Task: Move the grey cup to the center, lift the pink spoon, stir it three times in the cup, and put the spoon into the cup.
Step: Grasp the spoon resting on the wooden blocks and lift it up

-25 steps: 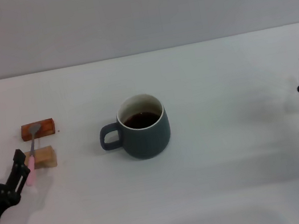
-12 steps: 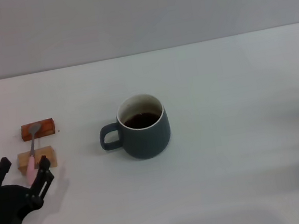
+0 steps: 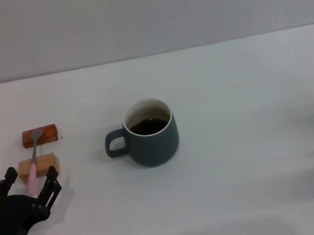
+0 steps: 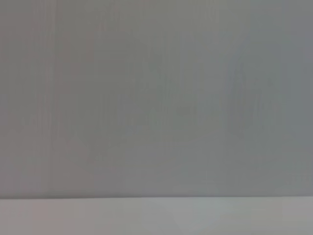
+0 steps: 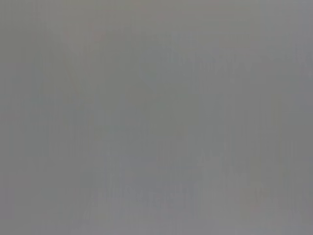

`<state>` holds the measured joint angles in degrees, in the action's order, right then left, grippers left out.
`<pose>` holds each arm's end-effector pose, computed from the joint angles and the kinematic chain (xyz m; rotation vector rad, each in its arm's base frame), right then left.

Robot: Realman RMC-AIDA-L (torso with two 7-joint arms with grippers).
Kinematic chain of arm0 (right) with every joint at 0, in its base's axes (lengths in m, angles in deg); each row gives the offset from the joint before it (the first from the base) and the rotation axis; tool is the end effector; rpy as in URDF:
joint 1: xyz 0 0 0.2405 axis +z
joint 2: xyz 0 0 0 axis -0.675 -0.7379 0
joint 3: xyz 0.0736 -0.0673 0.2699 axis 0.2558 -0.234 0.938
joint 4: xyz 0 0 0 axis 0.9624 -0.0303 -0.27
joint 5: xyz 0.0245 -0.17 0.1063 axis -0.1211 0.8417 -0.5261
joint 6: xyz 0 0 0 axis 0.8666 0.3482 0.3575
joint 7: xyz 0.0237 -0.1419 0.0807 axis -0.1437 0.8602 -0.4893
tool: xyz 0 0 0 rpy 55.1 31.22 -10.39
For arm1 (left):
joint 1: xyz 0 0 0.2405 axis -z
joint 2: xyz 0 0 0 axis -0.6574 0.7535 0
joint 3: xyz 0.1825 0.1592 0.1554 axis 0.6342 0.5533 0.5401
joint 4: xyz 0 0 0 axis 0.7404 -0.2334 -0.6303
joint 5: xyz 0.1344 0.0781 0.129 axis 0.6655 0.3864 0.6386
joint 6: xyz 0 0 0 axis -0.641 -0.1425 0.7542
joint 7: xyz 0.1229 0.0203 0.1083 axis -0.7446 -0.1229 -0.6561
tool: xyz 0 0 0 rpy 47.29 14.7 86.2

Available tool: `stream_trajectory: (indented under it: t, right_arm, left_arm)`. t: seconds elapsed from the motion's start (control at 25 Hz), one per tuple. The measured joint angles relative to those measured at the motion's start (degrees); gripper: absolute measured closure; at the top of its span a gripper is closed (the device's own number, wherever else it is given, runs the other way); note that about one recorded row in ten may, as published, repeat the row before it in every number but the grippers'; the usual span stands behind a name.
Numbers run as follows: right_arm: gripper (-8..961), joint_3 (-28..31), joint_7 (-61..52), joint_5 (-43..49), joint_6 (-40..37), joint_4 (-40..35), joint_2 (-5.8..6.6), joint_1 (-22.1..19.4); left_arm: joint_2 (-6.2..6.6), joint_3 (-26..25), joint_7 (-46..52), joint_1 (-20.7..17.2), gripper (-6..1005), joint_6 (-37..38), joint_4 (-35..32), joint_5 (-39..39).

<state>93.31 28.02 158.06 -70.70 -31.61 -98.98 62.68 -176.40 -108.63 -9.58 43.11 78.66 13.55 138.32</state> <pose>0.3750 0.3326 -0.0146 -1.4233 0.5978 0.6124 -0.3723 0.2467 -0.0645 -1.7321 -0.6830 -0.6701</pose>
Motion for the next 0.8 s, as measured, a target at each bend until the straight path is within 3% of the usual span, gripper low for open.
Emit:
stream_trajectory:
  t: [0.8]
  right_arm:
    - [954,-0.14,0.00,0.36,-0.01,-0.67,0.04,0.69]
  left_arm:
    - [0.01,2.43,-2.98,0.72,266,-3.00,-0.78,-2.65]
